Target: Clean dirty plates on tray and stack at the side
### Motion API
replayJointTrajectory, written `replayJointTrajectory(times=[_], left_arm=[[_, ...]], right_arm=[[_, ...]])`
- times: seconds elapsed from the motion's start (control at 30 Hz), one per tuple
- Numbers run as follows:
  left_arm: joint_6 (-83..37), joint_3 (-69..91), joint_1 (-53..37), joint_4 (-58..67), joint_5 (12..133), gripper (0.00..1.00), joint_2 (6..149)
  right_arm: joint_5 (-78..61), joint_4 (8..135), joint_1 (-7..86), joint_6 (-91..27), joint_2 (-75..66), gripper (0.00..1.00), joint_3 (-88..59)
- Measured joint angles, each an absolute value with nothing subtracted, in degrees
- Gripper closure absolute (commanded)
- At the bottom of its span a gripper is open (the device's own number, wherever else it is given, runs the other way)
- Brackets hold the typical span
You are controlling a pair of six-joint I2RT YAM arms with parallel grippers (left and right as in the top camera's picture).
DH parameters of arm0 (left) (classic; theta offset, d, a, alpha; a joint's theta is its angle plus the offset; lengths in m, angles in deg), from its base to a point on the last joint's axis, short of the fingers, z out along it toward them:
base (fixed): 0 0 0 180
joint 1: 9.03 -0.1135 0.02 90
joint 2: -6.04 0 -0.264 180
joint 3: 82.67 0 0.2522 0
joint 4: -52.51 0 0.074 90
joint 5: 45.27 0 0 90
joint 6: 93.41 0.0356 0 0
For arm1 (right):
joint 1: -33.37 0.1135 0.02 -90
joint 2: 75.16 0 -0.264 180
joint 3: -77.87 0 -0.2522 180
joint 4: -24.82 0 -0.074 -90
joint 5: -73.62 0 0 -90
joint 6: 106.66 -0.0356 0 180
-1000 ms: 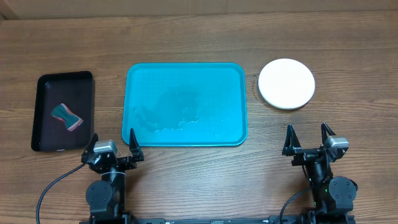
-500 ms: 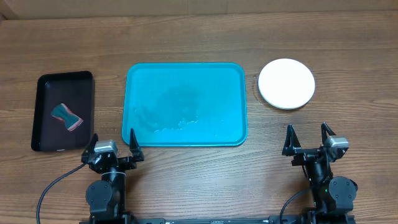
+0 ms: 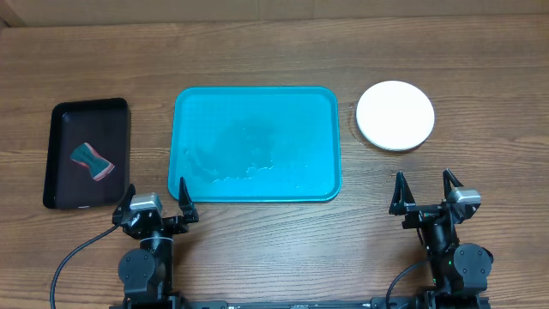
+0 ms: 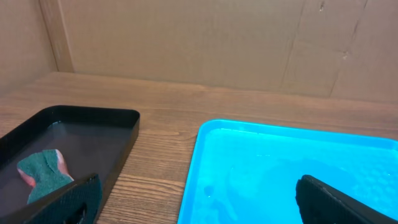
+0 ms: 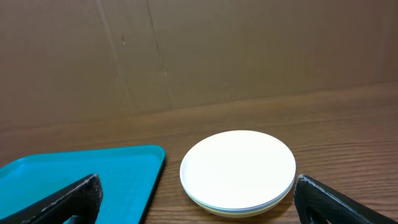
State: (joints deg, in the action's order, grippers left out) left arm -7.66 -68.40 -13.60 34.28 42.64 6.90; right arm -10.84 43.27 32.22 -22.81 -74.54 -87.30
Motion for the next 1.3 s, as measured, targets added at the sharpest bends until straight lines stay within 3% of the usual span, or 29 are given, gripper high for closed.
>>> replayJointTrajectory(times=[0.8, 1.3], left_arm=[[-7.7, -68.4, -13.6, 34.3, 42.6, 0.0, 6.9], [-7.7, -68.4, -13.6, 34.3, 42.6, 0.0, 6.9]], right_arm=[[-12.2, 43.4, 32.2, -22.7, -74.5, 0.0, -87.3], [-13.8, 43.7, 32.2, -15.6, -74.5, 0.0, -87.3]])
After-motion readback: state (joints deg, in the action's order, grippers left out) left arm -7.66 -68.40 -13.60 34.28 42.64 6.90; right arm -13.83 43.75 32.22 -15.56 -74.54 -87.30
